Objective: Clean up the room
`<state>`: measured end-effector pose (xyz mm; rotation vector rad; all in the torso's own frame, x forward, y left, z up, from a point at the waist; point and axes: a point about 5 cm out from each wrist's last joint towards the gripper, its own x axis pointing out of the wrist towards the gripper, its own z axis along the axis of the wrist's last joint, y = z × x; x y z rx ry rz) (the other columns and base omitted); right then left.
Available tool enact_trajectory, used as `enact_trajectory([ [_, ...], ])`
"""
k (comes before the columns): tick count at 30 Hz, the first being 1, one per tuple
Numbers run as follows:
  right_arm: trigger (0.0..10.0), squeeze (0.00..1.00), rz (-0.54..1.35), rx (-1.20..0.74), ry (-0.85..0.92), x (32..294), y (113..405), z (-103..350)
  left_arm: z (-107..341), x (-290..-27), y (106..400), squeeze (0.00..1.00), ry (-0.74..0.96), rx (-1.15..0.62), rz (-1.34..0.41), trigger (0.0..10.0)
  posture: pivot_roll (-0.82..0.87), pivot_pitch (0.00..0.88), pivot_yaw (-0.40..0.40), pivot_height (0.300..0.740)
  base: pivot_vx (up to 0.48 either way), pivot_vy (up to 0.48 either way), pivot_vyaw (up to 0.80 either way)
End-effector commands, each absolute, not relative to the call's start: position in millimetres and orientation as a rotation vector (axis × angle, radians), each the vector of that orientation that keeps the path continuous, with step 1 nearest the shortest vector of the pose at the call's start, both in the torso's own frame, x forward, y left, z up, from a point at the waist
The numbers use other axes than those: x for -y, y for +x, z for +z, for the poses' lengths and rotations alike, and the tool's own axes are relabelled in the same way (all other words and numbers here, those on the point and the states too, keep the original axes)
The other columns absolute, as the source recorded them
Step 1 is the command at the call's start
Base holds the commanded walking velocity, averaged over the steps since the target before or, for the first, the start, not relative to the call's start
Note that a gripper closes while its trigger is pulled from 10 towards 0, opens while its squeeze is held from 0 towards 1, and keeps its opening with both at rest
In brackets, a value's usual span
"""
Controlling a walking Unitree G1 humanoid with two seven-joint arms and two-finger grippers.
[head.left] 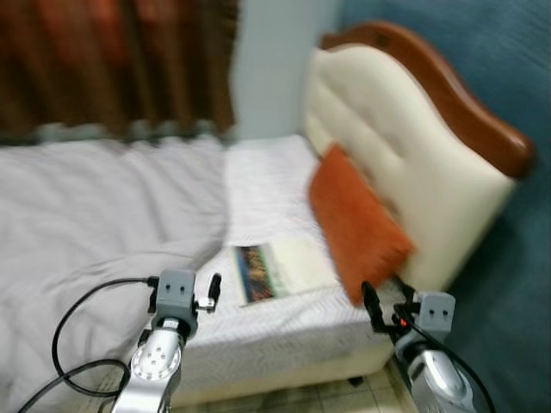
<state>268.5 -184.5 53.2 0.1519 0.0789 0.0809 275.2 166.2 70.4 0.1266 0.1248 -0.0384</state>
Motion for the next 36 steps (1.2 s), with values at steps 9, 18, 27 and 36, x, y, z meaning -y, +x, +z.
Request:
enact_trajectory([
  [9, 10.0, 0.00, 0.211, -0.119, 0.193, 168.7, 274.8, 45.7, 77.9, -167.6, 275.2, 0.00, 0.126, -0.100, -0.003, 10.0, 0.12, 0.000, -0.073, 0.740, 0.000, 0.038, 0.41],
  [18, 10.0, 0.00, 0.227, -0.120, 0.193, 165.7, 284.1, 46.9, 67.3, -180.2, 277.5, 0.00, 0.112, -0.159, 0.067, 10.0, 0.11, 0.000, -0.075, 0.740, 0.000, 0.480, 0.00],
  [27, 10.0, 0.00, 0.242, -0.114, 0.179, 169.2, 279.1, 45.0, 66.8, -182.5, 279.7, 0.00, 0.083, -0.152, 0.062, 10.0, 0.10, 0.000, -0.095, 0.740, 0.000, 0.480, 0.00],
  [36, 10.0, 0.00, 0.253, -0.120, 0.175, 169.3, 277.5, 42.9, 66.3, -177.8, 278.3, 0.00, 0.078, -0.147, 0.058, 10.0, 0.10, 0.000, -0.094, 0.740, 0.000, 0.480, 0.00],
])
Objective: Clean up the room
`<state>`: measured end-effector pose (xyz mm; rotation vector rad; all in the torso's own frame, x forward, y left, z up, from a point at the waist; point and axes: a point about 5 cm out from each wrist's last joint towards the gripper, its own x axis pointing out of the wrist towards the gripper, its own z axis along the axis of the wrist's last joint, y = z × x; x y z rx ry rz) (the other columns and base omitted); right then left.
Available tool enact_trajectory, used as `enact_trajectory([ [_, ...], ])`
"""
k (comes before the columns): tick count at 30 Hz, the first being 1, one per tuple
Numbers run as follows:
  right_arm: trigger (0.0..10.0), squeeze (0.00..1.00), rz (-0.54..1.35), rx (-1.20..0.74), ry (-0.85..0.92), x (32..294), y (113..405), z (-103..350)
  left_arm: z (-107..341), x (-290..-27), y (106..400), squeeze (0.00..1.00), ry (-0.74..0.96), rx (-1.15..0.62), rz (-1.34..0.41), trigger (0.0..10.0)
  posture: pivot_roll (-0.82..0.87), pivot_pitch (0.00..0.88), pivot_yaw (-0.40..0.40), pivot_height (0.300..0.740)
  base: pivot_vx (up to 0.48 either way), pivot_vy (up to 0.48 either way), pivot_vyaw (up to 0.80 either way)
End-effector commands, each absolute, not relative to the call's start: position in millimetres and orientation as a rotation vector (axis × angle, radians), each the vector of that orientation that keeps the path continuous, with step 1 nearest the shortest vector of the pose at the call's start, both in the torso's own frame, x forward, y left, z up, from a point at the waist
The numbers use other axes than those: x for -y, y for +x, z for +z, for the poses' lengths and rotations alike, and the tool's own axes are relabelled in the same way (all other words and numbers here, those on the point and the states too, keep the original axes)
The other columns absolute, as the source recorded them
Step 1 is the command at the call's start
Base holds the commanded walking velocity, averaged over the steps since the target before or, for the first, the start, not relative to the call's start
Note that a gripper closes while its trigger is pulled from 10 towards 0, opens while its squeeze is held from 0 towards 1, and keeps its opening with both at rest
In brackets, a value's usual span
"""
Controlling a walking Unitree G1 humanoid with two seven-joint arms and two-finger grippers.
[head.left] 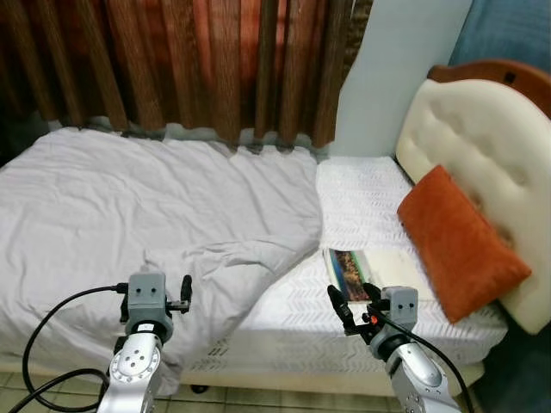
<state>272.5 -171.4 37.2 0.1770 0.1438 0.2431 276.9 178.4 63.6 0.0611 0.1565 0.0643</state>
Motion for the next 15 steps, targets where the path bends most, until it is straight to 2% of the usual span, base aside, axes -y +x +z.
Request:
enact_trajectory([
  [1, 10.0, 0.00, 0.259, -0.120, 0.174, 168.4, 278.1, 43.1, 66.7, -177.0, 278.4, 0.00, 0.079, -0.144, 0.065, 10.0, 0.10, 0.000, -0.094, 0.740, 0.000, 0.382, 0.00],
  [4, 10.0, 0.00, 0.278, -0.121, 0.164, 166.0, 279.7, 43.6, 68.0, -173.8, 279.5, 0.00, 0.055, -0.136, 0.058, 10.0, 0.10, 0.000, -0.095, 0.740, 0.000, 0.000, 0.00],
  [6, 10.0, 0.00, 0.278, -0.118, 0.166, 165.4, 280.6, 44.0, 70.0, -172.5, 280.5, 0.00, 0.051, -0.131, 0.043, 10.0, 0.10, 0.000, -0.093, 0.740, 0.000, 0.000, 0.60],
  [8, 10.0, 0.00, 0.277, -0.114, 0.170, 164.3, 282.4, 44.6, 73.0, -171.3, 282.6, 0.00, 0.048, -0.121, 0.023, 10.0, 0.10, 0.000, -0.089, 0.740, 0.000, 0.000, 0.00],
  [15, 10.0, 0.00, 0.284, -0.087, 0.156, 159.5, 287.4, 48.5, 81.4, -176.6, 292.4, 0.00, 0.075, -0.101, 0.028, 10.0, 0.10, 0.000, -0.077, 0.740, 0.457, 0.000, 0.00],
])
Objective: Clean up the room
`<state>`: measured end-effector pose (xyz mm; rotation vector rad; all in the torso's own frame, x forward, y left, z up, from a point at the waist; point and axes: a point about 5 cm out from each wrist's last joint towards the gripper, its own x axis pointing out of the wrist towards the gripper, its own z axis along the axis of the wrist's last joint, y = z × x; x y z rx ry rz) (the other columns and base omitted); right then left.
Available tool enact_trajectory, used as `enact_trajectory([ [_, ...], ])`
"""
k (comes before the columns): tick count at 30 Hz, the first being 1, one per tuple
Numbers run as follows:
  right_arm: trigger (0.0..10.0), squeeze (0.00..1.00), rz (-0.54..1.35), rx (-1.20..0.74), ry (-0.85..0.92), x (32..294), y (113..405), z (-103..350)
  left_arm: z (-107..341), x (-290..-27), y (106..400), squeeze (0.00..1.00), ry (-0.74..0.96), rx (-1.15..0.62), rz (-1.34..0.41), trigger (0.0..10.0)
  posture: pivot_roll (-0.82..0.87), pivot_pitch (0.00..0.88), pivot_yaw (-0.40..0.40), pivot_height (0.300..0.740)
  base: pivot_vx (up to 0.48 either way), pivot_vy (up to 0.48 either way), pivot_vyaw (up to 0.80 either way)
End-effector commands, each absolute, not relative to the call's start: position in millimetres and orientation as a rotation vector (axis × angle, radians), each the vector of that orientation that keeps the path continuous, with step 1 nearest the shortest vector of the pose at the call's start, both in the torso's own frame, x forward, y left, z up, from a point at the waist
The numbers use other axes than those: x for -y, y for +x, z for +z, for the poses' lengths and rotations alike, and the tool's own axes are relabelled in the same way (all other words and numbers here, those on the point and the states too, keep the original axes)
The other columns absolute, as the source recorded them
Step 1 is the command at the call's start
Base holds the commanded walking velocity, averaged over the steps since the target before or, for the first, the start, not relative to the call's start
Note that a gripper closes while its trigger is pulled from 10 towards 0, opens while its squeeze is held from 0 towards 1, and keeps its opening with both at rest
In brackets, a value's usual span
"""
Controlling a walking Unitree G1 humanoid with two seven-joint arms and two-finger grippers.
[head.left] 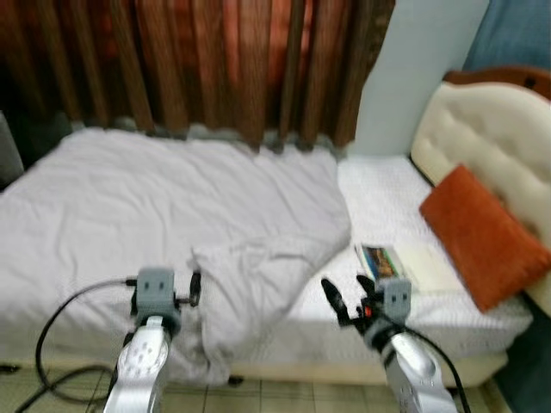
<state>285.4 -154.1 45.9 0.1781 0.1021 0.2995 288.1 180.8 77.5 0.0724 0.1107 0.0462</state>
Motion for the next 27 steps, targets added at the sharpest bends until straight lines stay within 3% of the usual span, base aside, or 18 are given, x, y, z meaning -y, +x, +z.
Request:
enact_trajectory([
  [1, 10.0, 0.00, 0.284, -0.087, 0.156, 159.5, 287.4, 48.5, 81.4, -176.6, 292.4, 0.00, 0.075, -0.101, 0.028, 10.0, 0.10, 0.000, -0.077, 0.740, 0.458, 0.000, 0.00],
  [8, 10.0, 0.00, 0.282, -0.083, 0.146, 160.8, 286.7, 48.1, 77.2, -175.0, 291.4, 0.00, 0.070, -0.118, 0.022, 10.0, 0.09, 0.000, -0.077, 0.740, 0.454, 0.000, 0.00],
  [18, 10.0, 0.00, 0.198, -0.119, 0.098, 173.3, 280.2, 41.5, 69.3, -175.4, 287.2, 0.00, 0.078, -0.158, -0.038, 10.0, 0.10, 0.000, -0.082, 0.740, 0.451, 0.000, -0.80],
  [20, 10.0, 0.00, 0.097, -0.155, -0.014, 187.8, 266.3, 35.7, 64.6, -183.9, 280.9, 0.00, 0.083, -0.178, -0.036, 10.0, 0.10, 0.000, -0.086, 0.740, 0.452, 0.000, -0.80],
  [24, 10.0, 0.00, 0.059, -0.226, 0.028, 195.4, 241.3, 21.3, 57.4, -199.2, 264.5, 0.00, 0.058, -0.197, 0.030, 10.0, 0.09, 0.000, -0.083, 0.740, 0.450, 0.000, 0.00],
  [27, 10.0, 0.00, 0.063, -0.236, 0.039, 196.1, 238.0, 18.6, 56.9, -201.9, 258.6, 0.00, 0.037, -0.187, 0.066, 10.0, 0.10, 0.000, -0.081, 0.740, 0.415, 0.172, 0.00],
])
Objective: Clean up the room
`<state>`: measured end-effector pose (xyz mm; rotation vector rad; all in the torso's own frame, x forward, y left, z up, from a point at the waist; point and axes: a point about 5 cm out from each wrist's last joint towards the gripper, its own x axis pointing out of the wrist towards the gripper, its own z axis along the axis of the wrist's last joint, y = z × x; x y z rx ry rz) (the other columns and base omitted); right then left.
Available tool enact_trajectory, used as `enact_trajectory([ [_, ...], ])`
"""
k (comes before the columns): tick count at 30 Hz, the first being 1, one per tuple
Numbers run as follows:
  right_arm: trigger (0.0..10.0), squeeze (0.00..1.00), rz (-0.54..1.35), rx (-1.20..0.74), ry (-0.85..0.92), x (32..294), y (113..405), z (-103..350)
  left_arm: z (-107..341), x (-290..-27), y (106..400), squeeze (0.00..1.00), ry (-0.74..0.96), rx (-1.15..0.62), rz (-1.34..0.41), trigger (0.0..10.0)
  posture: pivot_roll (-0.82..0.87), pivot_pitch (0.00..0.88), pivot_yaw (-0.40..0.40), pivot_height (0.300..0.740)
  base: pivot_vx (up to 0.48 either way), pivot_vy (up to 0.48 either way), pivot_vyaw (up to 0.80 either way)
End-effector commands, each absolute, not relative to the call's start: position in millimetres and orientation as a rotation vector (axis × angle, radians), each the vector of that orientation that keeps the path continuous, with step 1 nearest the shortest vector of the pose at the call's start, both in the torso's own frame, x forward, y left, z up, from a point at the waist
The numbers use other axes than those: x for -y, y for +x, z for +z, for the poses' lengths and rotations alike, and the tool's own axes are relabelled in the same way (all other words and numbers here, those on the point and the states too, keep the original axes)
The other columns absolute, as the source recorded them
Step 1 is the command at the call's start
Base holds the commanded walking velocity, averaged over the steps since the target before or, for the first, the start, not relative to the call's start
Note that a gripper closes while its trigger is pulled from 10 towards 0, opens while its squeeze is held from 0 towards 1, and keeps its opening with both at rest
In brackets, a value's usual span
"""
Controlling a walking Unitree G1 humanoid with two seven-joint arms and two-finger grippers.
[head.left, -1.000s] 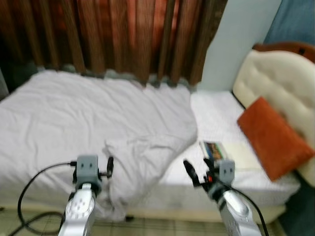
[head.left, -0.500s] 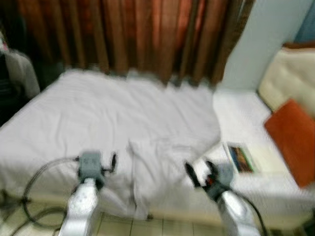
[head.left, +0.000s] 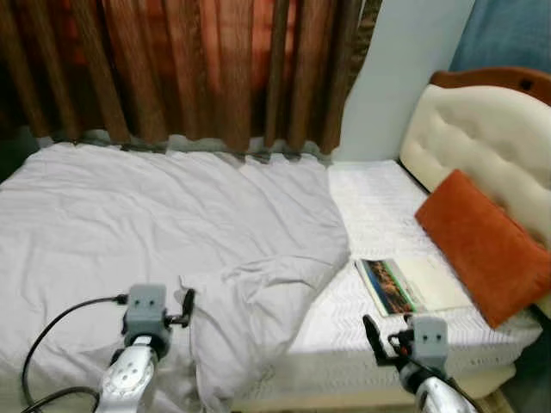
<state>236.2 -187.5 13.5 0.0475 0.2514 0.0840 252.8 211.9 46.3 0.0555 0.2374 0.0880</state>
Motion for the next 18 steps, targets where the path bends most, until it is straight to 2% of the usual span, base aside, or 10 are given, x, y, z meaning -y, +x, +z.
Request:
enact_trajectory([
  [1, 10.0, 0.00, 0.074, -0.236, 0.045, 195.4, 238.8, 17.8, 56.2, -200.5, 256.5, 0.00, 0.036, -0.188, 0.069, 10.0, 0.10, 0.000, -0.080, 0.740, 0.356, 0.322, 0.00],
  [5, 10.0, 0.00, 0.090, -0.233, 0.049, 191.8, 246.6, 20.3, 56.9, -194.3, 258.8, 0.00, 0.046, -0.182, 0.054, 10.0, 0.11, 0.000, -0.083, 0.740, 0.319, 0.359, 0.00],
  [11, 10.0, 0.00, 0.141, -0.220, 0.057, 185.0, 256.4, 27.2, 59.3, -198.6, 261.3, 0.00, 0.043, -0.180, 0.086, 10.0, 0.12, 0.000, -0.093, 0.740, 0.307, 0.370, 0.00],
  [18, 10.0, 0.00, 0.173, -0.221, 0.060, 179.7, 256.5, 26.3, 58.4, -197.5, 257.4, 0.00, 0.041, -0.187, 0.104, 10.0, 0.12, 0.000, -0.096, 0.740, 0.301, 0.374, 0.00],
])
